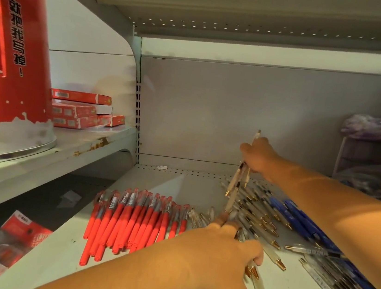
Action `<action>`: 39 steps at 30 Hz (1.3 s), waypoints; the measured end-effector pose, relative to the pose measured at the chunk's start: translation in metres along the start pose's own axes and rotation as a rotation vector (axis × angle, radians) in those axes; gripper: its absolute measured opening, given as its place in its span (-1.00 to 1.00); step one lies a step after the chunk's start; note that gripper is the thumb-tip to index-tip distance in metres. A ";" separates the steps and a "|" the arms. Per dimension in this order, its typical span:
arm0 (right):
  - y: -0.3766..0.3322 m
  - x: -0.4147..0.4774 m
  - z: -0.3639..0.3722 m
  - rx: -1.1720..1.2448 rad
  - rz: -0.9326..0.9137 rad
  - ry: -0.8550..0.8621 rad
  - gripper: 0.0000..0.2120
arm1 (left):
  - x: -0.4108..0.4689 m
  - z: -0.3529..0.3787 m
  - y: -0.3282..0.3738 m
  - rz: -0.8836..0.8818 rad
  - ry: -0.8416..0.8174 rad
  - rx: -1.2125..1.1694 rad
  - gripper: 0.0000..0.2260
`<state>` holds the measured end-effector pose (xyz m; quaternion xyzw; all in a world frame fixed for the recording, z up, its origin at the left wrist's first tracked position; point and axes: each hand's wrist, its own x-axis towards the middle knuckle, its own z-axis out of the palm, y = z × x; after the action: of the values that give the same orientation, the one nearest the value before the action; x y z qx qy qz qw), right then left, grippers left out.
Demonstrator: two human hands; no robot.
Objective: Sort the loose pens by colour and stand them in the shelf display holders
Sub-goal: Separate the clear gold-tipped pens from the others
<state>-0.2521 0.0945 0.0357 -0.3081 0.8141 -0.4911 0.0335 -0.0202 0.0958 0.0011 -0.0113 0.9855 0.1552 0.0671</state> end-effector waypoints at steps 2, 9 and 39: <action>0.007 0.005 -0.011 0.045 0.058 0.063 -0.64 | -0.016 0.004 0.006 -0.100 -0.005 0.086 -0.45; 0.011 -0.009 -0.051 0.172 0.161 0.023 -0.80 | -0.012 0.011 0.006 -0.179 0.024 0.049 -0.35; 0.017 -0.137 -0.061 -0.593 -0.202 -0.762 -0.73 | -0.004 0.020 0.006 -0.246 0.006 0.166 -0.05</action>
<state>-0.1710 0.2211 0.0194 -0.5395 0.8147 -0.0914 0.1921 -0.0134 0.1072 -0.0156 -0.1270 0.9863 0.0640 0.0835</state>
